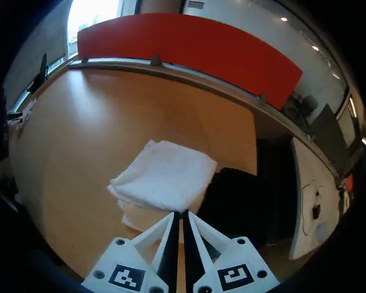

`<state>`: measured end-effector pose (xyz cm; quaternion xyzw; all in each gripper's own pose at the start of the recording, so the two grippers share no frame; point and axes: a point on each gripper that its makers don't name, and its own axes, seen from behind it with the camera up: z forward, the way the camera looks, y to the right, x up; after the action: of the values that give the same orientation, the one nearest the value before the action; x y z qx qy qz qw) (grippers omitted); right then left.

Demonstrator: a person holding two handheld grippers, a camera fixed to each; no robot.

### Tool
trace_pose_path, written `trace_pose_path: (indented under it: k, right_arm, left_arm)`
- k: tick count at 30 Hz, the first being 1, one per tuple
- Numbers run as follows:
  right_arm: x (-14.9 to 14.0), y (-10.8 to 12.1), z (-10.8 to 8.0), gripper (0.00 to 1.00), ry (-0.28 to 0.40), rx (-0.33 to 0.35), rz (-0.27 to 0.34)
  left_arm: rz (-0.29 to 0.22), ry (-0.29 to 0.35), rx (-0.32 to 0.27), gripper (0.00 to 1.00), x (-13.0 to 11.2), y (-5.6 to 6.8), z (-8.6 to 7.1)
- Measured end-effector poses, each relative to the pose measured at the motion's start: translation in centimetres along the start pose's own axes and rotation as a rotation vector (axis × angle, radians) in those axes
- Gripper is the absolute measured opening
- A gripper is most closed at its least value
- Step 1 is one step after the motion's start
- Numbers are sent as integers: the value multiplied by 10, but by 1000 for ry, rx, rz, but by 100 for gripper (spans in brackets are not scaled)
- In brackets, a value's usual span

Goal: Fold towel

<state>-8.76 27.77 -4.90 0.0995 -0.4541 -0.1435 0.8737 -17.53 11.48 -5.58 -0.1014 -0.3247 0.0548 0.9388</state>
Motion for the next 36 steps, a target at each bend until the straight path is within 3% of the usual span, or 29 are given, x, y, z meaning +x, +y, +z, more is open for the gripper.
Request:
trace_pose_path:
  k: [17, 22, 26, 29, 35, 36]
  right_arm:
    - [-20, 1, 14, 5, -52, -18, 22]
    - [-27, 4, 14, 10, -63, -36, 43]
    - [-31, 7, 13, 34, -68, -49, 58]
    - [-35, 9, 11, 63, -74, -58, 59]
    - [-35, 9, 7, 98, -67, -78, 47]
    - [-34, 8, 6, 100, -65, -78, 46]
  left_arm:
    - [-6, -1, 10, 80, -2, -7, -4]
    - [-5, -3, 11, 80, -3, -8, -3]
    - [-6, -3, 10, 80, -3, -8, -3]
    - [-6, -1, 8, 80, -3, -8, -3]
    - [-7, 0, 5, 80, -3, -7, -2]
    - [-8, 0, 4, 80, -3, -7, -2]
